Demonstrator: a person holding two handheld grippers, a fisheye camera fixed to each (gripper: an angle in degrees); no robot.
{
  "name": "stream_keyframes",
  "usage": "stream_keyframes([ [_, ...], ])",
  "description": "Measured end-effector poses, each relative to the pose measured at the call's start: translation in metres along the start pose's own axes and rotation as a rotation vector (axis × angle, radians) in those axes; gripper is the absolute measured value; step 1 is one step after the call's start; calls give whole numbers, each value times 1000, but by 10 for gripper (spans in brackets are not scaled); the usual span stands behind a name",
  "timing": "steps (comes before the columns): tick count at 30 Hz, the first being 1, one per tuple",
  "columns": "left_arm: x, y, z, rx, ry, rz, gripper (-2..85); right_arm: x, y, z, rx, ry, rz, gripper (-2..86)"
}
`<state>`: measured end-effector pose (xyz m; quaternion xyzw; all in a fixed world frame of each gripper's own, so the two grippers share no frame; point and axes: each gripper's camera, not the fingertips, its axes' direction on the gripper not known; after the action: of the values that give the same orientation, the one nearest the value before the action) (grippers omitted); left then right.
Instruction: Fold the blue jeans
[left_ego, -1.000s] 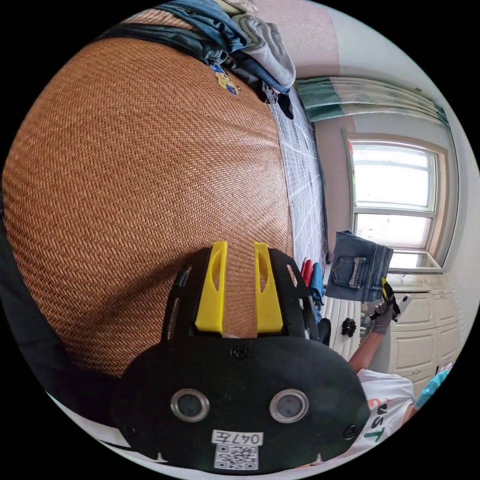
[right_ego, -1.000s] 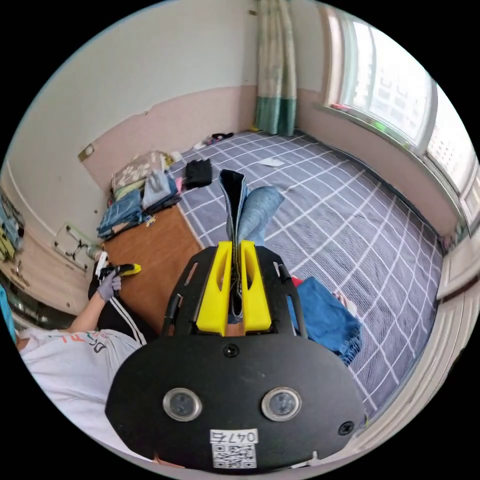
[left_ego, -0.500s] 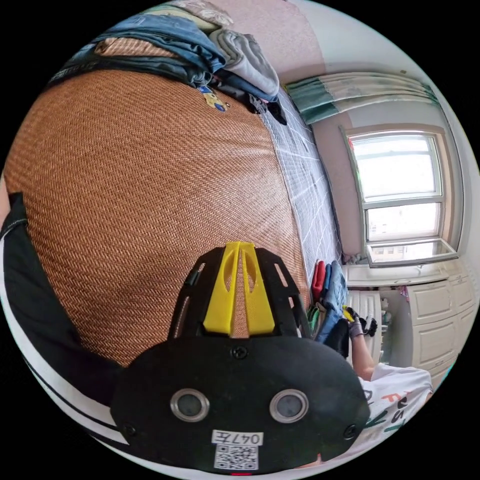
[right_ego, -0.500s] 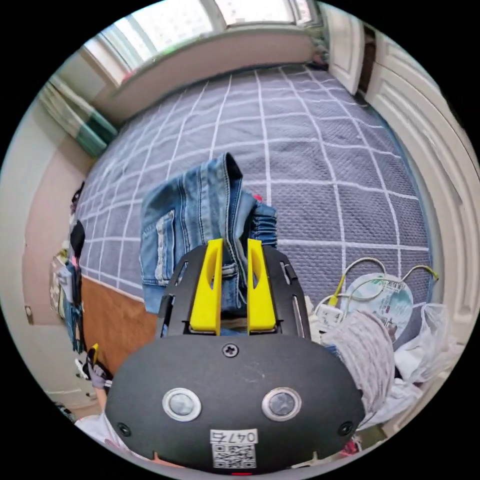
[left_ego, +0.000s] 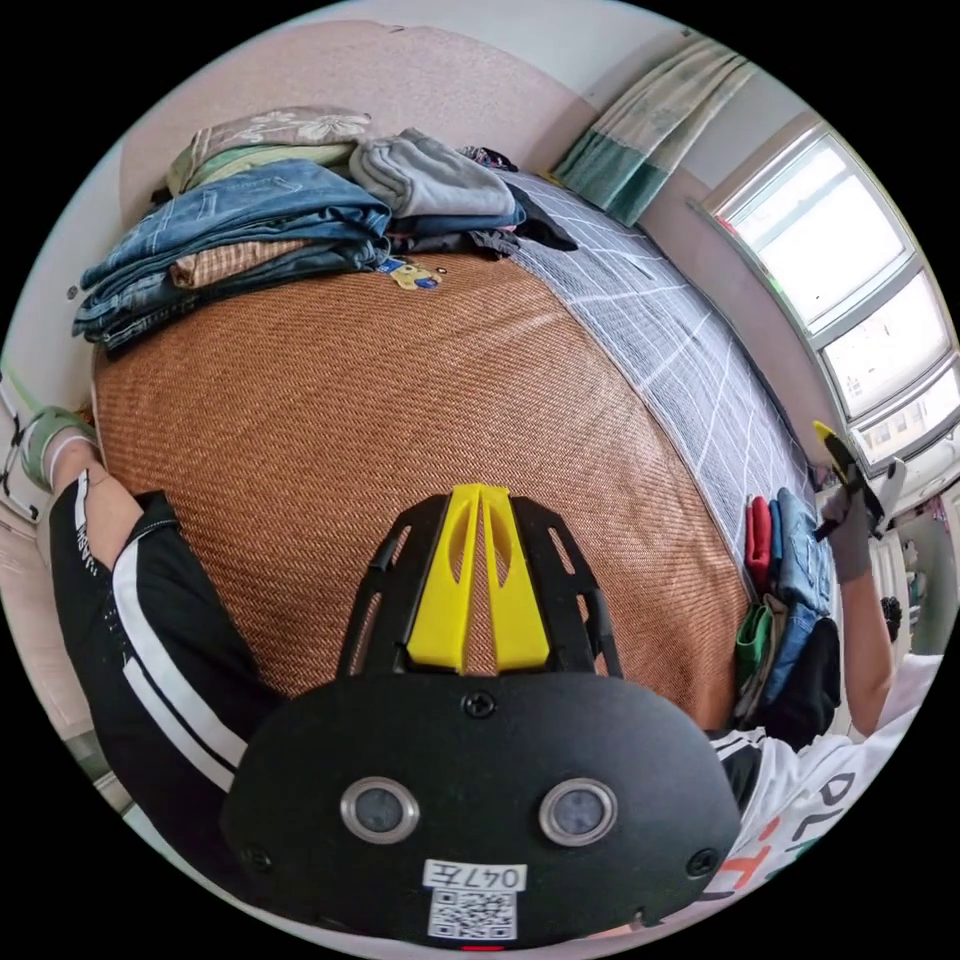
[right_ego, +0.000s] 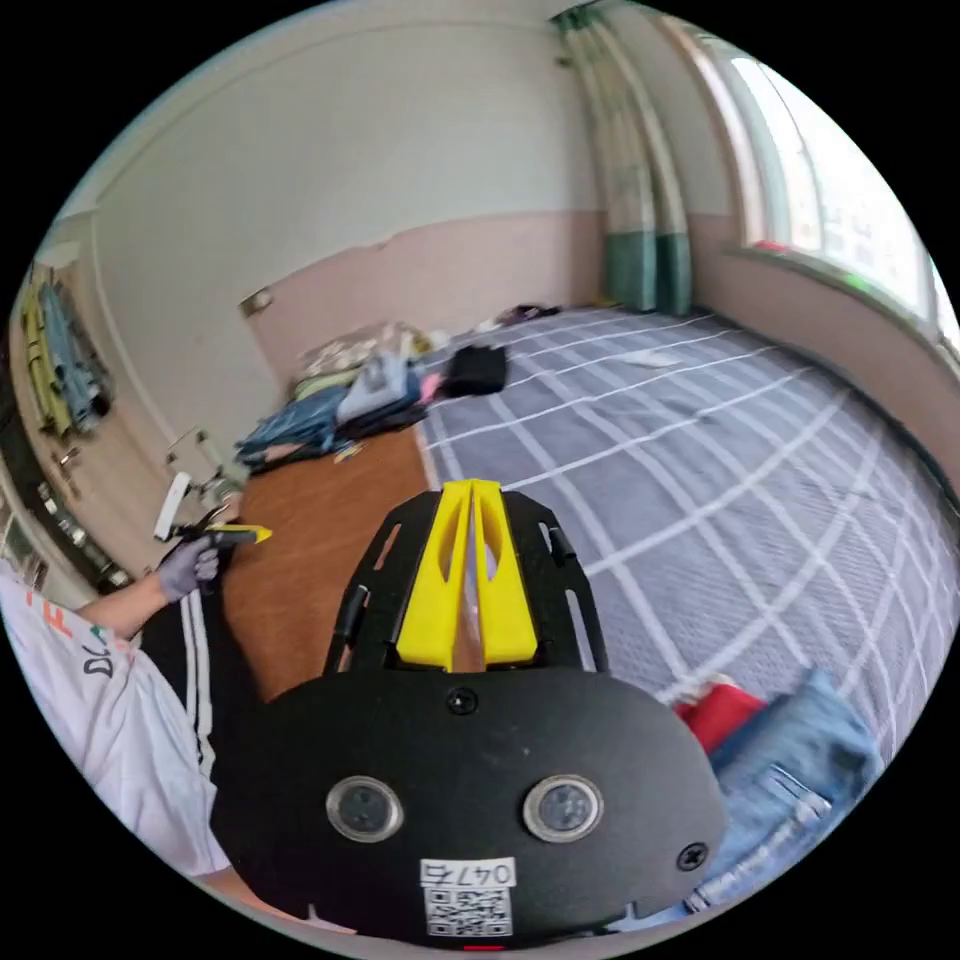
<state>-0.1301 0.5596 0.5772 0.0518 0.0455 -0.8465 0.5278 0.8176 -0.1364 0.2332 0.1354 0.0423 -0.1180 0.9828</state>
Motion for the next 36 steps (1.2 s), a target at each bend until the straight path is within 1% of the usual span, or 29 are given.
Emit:
stream_keyframes([
  [2, -9, 2, -10, 6, -15, -22, -10, -63, -21, 79, -113, -189, -87, -8],
  [3, -11, 3, -12, 6, -19, -31, -10, -80, -25, 95, -130, -222, -103, -7],
  [5, -26, 5, -18, 3, -24, -80, -10, -148, -38, 146, -163, -345, -153, -8],
  [10, -64, 12, -38, 0, -25, -188, -10, -257, -84, 204, -222, -442, -236, -10],
  [12, -80, 17, -50, 14, -4, -215, -10, -283, -112, 218, -235, -445, -282, -5],
  [16, -116, 31, -60, -8, 134, -278, -10, -319, -200, 241, -158, -400, -354, 33],
  [17, -123, 34, -61, -21, 165, -285, -10, -327, -227, 247, -125, -344, -382, 41],
  [20, -132, 42, -76, -16, 178, -288, -10, -344, -290, 261, -43, -189, -418, 46],
  [24, -137, 50, -102, 15, 155, -283, -10, -359, -357, 293, -92, -91, -391, 55],
  [27, -144, 61, -127, 55, 114, -313, -10, -367, -395, 322, -182, -23, -343, 59],
  [28, -146, 67, -143, 94, 68, -328, -10, -369, -407, 332, -236, -15, -308, 56],
  [29, -145, 73, -161, 141, 17, -332, -10, -371, -419, 336, -281, -68, -271, 32],
  [30, -143, 75, -169, 163, -3, -331, -10, -372, -425, 336, -303, -106, -242, 21],
  [31, -141, 80, -185, 202, -36, -325, -10, -374, -437, 332, -336, -100, -151, 11],
  [32, -138, 84, -197, 230, -59, -323, -10, -382, -450, 321, -323, -131, -147, 3],
  [33, -138, 86, -202, 240, -67, -324, -10, -388, -456, 313, -307, -145, -168, 1],
  [35, -136, 94, -222, 272, -90, -339, -10, -419, -479, 271, -246, -208, -310, -5],
  [36, -136, 96, -228, 283, -100, -344, -10, -427, -484, 259, -240, -231, -341, -6],
])
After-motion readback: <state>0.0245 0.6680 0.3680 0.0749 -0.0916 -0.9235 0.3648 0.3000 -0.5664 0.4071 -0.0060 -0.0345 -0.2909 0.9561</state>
